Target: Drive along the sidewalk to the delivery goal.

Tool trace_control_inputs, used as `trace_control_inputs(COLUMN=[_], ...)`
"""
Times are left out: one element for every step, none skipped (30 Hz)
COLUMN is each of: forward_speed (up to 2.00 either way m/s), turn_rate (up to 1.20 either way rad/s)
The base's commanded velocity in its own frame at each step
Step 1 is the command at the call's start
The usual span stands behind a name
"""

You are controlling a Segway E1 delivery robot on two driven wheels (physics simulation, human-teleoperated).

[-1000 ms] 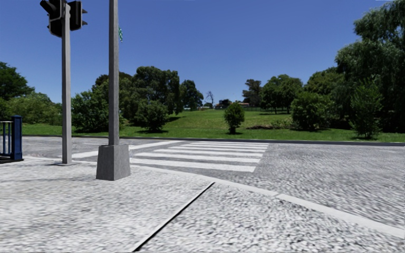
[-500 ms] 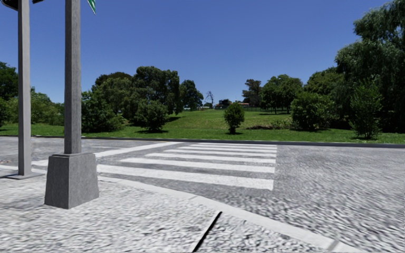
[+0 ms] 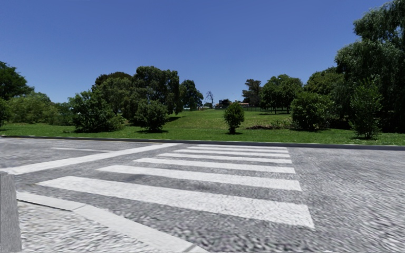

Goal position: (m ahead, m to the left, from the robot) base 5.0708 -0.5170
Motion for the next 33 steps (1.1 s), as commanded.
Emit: trace_control_inputs(forward_speed=[1.88, 1.88, 1.87, 1.87, 1.87, 1.87, 1.87, 1.86, 1.86, 1.78, 1.73, 1.73, 1.7, 1.67, 1.63, 1.63, 1.61, 1.6, 1.6, 1.6, 1.6, 1.6, 1.6, 1.6, 1.6, 1.6, 1.6, 1.6, 1.6, 1.6, 1.6, 1.6, 1.6], turn_rate=[0.0, 0.0, 0.0, 0.0, 0.0, 0.0, 0.0, 0.0, 0.0, 0.0, 0.0, 0.0, 0.0, -0.06, -0.18, -0.18, -0.22, -0.24, -0.31, -0.31, -0.35, -0.38, -0.39, -0.39, -0.45, -0.49, -0.51, -0.51, -0.51, -0.51, -0.51, -0.51, -0.51])
